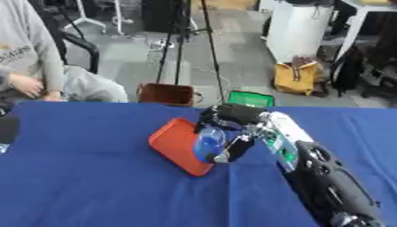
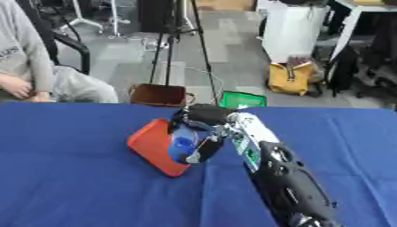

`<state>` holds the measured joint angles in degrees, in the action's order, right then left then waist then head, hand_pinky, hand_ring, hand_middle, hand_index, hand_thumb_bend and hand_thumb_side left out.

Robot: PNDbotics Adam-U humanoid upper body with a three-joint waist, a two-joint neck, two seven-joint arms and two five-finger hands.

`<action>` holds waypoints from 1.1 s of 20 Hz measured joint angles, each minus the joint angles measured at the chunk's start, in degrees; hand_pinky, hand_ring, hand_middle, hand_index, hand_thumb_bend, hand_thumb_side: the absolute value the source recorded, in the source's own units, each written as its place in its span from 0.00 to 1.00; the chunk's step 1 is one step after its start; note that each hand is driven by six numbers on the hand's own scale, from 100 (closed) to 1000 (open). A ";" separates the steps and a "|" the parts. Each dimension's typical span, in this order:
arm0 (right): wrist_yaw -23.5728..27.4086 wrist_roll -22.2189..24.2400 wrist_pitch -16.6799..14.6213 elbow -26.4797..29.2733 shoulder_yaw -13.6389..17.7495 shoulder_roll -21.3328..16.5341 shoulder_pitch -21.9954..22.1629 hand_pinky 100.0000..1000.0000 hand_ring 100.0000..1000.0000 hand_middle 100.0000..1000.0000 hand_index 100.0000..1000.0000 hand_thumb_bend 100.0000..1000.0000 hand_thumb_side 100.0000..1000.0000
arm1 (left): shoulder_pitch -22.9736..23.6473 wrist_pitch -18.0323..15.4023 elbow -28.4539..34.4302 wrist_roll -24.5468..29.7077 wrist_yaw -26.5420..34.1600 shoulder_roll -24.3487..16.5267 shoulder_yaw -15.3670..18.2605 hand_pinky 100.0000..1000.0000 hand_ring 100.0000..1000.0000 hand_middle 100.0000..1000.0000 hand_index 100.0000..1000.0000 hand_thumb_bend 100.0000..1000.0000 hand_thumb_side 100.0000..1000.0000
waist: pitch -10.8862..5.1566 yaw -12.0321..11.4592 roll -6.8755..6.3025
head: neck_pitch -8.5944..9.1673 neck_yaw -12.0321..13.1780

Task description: Pick up objects on the table and place them in the box.

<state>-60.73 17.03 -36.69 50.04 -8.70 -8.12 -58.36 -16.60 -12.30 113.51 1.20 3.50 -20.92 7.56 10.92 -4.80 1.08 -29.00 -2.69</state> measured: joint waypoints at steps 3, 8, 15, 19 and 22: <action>-2.80 -3.88 1.61 -1.00 0.36 0.52 -0.19 0.10 0.39 0.58 0.73 0.42 0.00 | -0.73 -0.32 0.00 0.34 0.44 0.37 -0.33 0.58 0.76 0.88 0.96 0.50 0.18 | 0.49 -1.01 -0.04 | 0.55 -0.24; -9.01 -9.43 3.32 -2.08 0.51 0.94 -0.20 0.28 0.53 0.68 0.79 0.45 0.04 | -1.06 -0.76 0.00 0.68 0.90 0.82 -0.50 0.58 0.76 0.88 0.96 0.49 0.18 | 1.00 -1.34 -0.41 | 0.98 -0.60; -17.70 -7.92 -0.53 -5.01 0.40 1.42 0.38 0.93 0.93 0.94 0.95 0.62 0.32 | -1.02 -1.19 0.00 0.77 1.03 0.86 -0.66 0.58 0.76 0.88 0.96 0.49 0.18 | 1.12 -0.99 -1.07 | 1.19 -0.61; -18.81 -7.18 -2.04 -5.22 0.62 1.43 0.78 0.97 0.95 0.95 0.96 0.63 0.32 | -0.85 -1.25 0.00 0.73 1.03 0.86 -0.67 0.58 0.76 0.88 0.96 0.49 0.18 | 1.10 -0.23 -1.16 | 1.36 -0.57; -18.03 -8.08 -2.53 -4.09 0.62 1.36 0.97 0.96 0.94 0.94 0.96 0.63 0.31 | -0.56 -1.25 0.00 0.73 1.03 0.86 -0.67 0.58 0.76 0.88 0.96 0.49 0.18 | 1.02 0.24 -1.31 | 1.36 -0.51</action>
<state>-78.76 8.95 -39.22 45.95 -8.08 -6.75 -57.39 -17.16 -13.55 113.51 1.92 4.53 -20.06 6.89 11.95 -4.56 -0.23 -27.64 -3.20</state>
